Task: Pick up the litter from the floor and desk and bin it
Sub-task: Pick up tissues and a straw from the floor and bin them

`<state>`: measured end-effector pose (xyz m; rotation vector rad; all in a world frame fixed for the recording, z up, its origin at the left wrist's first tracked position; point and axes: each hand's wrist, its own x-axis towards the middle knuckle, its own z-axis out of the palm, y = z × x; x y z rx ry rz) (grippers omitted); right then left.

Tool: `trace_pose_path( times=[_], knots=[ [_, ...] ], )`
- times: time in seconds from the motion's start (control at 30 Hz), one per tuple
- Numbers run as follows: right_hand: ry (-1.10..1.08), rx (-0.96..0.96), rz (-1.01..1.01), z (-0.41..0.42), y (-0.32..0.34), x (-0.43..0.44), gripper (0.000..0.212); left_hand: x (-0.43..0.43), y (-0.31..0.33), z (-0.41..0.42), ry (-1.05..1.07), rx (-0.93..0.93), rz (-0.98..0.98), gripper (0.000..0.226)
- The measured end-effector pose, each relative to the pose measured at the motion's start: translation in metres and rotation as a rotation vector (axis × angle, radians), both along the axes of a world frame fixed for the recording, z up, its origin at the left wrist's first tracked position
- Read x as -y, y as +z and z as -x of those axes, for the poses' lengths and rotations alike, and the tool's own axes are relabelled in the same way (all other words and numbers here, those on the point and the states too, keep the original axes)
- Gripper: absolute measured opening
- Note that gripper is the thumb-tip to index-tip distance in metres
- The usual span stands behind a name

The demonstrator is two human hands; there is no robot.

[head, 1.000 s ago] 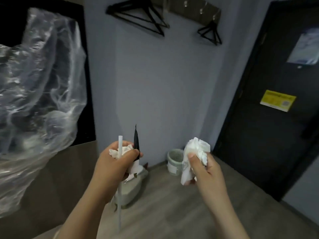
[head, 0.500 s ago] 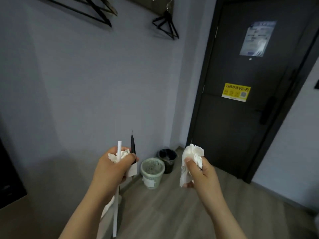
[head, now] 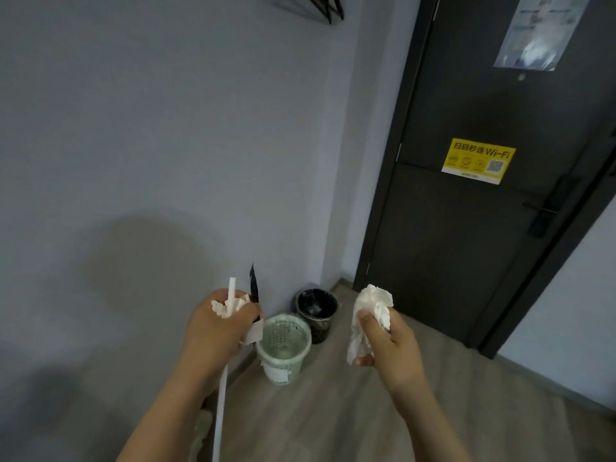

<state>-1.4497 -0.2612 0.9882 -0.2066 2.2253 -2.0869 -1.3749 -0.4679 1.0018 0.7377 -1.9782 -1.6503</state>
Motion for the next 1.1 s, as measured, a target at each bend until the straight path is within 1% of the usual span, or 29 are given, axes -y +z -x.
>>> trace_pose_path(
  times=[0.2,0.43,0.63,0.73,0.8,0.97,1.1],
  knots=[
    [0.046,-0.004,-0.037,0.133,-0.002,0.019,0.01,0.017,-0.007,0.126,0.008,0.05,0.029,0.005],
    [0.088,0.1,-0.089,0.249,-0.034,0.065,0.01,0.067,-0.039,0.234,0.022,0.123,0.023,0.007],
    [0.067,0.178,-0.145,0.348,-0.076,0.122,0.013,0.135,-0.092,0.347,-0.019,0.21,-0.007,0.009],
    [0.043,0.244,-0.206,0.392,-0.099,0.147,0.022,0.165,-0.119,0.399,-0.05,0.286,-0.009,0.01],
    [0.038,0.274,-0.232,0.418,-0.115,0.162,0.024,0.181,-0.132,0.429,-0.072,0.319,-0.04,0.011],
    [0.04,0.361,-0.279,0.469,-0.157,0.188,0.021,0.207,-0.175,0.493,-0.14,0.447,-0.042,0.012],
    [0.087,0.464,-0.338,0.506,-0.2,0.198,0.019,0.214,-0.223,0.524,-0.169,0.607,-0.063,0.014]
  ],
)
